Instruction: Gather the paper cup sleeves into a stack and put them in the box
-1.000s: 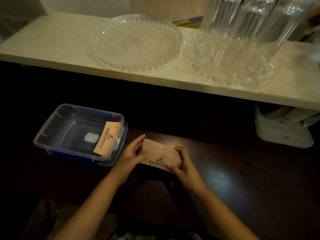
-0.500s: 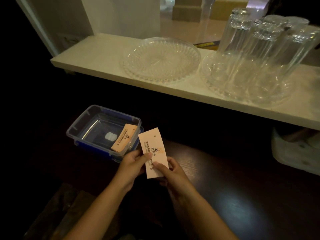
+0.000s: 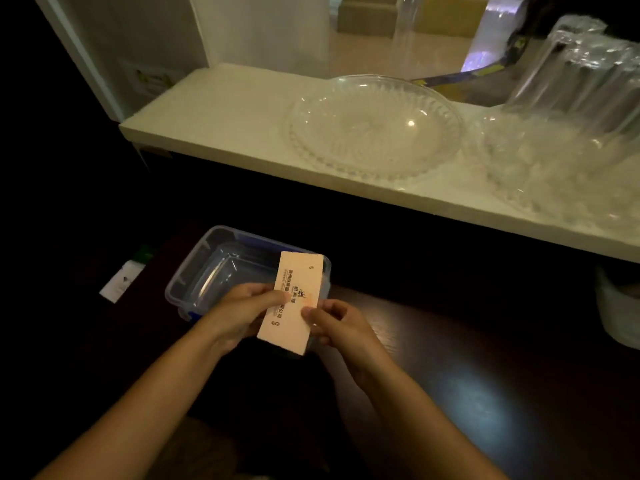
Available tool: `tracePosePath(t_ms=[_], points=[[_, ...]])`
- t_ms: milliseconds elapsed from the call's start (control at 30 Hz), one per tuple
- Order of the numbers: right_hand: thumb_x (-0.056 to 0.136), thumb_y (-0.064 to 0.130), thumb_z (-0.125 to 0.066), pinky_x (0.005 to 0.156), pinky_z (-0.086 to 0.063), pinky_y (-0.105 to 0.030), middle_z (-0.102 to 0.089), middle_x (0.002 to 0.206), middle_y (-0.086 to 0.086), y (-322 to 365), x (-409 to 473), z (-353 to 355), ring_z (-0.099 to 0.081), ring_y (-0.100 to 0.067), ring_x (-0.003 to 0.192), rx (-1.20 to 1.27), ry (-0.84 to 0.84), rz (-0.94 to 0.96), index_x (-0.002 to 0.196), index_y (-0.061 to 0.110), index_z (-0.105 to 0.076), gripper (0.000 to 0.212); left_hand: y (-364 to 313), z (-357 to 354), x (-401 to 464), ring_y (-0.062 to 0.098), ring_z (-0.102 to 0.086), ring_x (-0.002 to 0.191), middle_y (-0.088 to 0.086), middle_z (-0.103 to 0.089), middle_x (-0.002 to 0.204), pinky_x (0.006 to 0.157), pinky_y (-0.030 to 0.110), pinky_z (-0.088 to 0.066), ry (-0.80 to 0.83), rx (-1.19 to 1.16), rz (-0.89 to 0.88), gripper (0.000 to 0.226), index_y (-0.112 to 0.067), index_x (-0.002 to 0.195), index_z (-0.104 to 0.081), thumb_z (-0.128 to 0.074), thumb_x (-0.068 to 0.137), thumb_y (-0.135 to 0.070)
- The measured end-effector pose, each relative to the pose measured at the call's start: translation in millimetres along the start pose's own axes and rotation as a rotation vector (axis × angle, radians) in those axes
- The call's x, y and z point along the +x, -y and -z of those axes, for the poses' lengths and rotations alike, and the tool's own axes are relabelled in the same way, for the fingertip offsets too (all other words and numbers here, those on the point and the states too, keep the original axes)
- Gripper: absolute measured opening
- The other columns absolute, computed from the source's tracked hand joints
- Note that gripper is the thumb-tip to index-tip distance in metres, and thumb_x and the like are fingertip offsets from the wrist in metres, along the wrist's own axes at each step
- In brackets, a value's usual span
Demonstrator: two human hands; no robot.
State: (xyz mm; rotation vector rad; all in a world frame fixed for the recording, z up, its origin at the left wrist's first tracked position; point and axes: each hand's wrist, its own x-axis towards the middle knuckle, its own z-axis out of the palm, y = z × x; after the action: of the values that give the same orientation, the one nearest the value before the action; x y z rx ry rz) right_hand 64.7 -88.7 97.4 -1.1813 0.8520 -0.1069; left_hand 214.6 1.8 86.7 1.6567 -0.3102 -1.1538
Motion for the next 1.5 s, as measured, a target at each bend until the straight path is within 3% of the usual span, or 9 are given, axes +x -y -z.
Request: tracePosePath(t_ms=[100, 200, 300, 400, 567, 700, 967, 1233, 1500], points=[[0.085, 0.016, -0.063, 0.049, -0.045, -0.005, -0.064, 0.09, 0.003, 11.2, 19.3, -32.5, -0.062, -0.004, 0.071, -0.059, -0.016, -0.004, 0.109, 0.004, -0.057, 0.028, -7.9, 41.8, 20.4, 0.021, -0.069, 0.075, 0.0, -0.076, 0.07, 0.064, 0.035, -0.053, 0.03, 0.051, 0.03, 0.008, -0.015, 0.087, -0.065, -0.06, 0.081, -0.014], [0.084, 0.02, -0.064, 0.06, -0.051, -0.013, -0.065, 0.102, -0.003, 16.7, 36.9, -45.6, -0.064, -0.011, 0.086, -0.095, -0.133, 0.068, 0.116, 0.011, -0.055, 0.035, -17.3, 78.4, 41.4, 0.012, -0.07, 0.066, -0.003, -0.075, 0.068, 0.051, 0.024, -0.053, 0.054, 0.093, 0.067, 0.006, -0.017, 0.085, -0.066, -0.061, 0.081, -0.016], [0.081, 0.022, -0.068, 0.076, -0.05, -0.024, -0.064, 0.116, -0.005, 7.6, 49.7, -39.1, -0.06, -0.019, 0.101, -0.674, -0.424, 0.313, 0.122, 0.015, -0.054, 0.044, -17.7, 99.1, 61.0, 0.012, -0.067, 0.075, 0.0, -0.073, 0.081, 0.054, 0.023, -0.049, 0.043, 0.139, 0.11, 0.01, -0.016, 0.091, -0.064, -0.061, 0.081, -0.017], [0.076, 0.023, -0.072, 0.09, -0.049, -0.039, -0.062, 0.124, -0.012, -8.0, 61.2, -42.3, -0.058, -0.03, 0.11, -1.145, -0.45, 0.439, 0.123, 0.011, -0.054, 0.051, -5.9, 99.2, 77.2, 0.016, -0.065, 0.081, 0.005, -0.07, 0.089, 0.058, 0.026, -0.049, 0.043, 0.138, 0.179, 0.011, -0.015, 0.091, -0.062, -0.062, 0.08, -0.014], [0.086, 0.039, -0.055, 0.115, -0.008, -0.043, -0.038, 0.148, -0.008, -34.8, 84.0, -42.0, -0.027, -0.024, 0.139, -1.524, -0.325, 0.342, 0.138, 0.015, -0.033, 0.061, 12.4, 85.0, 95.5, 0.018, -0.065, 0.084, 0.001, -0.069, 0.085, 0.065, 0.03, -0.05, 0.066, 0.167, 0.217, 0.008, -0.018, 0.086, -0.061, -0.063, 0.08, -0.014], [0.084, 0.041, -0.057, 0.115, -0.013, -0.049, -0.045, 0.143, -0.008, -36.6, 87.6, -42.2, -0.032, -0.025, 0.137, -1.602, -0.315, 0.308, 0.133, 0.015, -0.042, 0.058, 19.2, 77.1, 101.9, 0.019, -0.063, 0.087, 0.001, -0.067, 0.088, 0.074, 0.034, -0.05, 0.093, 0.205, 0.249, 0.007, -0.019, 0.087, -0.06, -0.061, 0.081, -0.014], [0.083, 0.039, -0.06, 0.114, -0.015, -0.051, -0.045, 0.143, -0.009, -34.9, 87.7, -42.5, -0.038, -0.025, 0.134, -1.579, -0.3, 0.338, 0.132, 0.013, -0.045, 0.057, 21.6, 63.0, 105.8, 0.013, -0.059, 0.081, 0.011, -0.065, 0.113, 0.057, 0.022, -0.041, 0.06, 0.348, 0.227, 0.025, -0.01, 0.11, -0.057, -0.057, 0.085, -0.015], [0.087, 0.04, -0.053, 0.116, -0.008, -0.049, -0.033, 0.15, -0.008, -35.1, 89.5, -41.0, -0.027, -0.024, 0.139, -1.547, -0.26, 0.325, 0.137, 0.014, -0.034, 0.059, 30.9, 51.5, 101.8, 0.026, -0.06, 0.103, 0.015, -0.062, 0.12, 0.065, 0.023, -0.043, 0.003, 0.596, 0.113, 0.028, -0.006, 0.115, -0.057, -0.049, 0.09, -0.014], [0.086, 0.037, -0.055, 0.111, -0.019, -0.054, -0.03, 0.151, -0.007, -39.4, 88.5, -40.7, -0.024, -0.027, 0.139, -1.509, -0.255, 0.281, 0.138, 0.015, -0.031, 0.061, 27.4, 46.5, 96.5, 0.026, -0.058, 0.107, 0.014, -0.059, 0.125, 0.067, 0.023, -0.043, -0.002, 0.637, 0.112, 0.03, -0.007, 0.118, -0.055, -0.044, 0.091, -0.016]])
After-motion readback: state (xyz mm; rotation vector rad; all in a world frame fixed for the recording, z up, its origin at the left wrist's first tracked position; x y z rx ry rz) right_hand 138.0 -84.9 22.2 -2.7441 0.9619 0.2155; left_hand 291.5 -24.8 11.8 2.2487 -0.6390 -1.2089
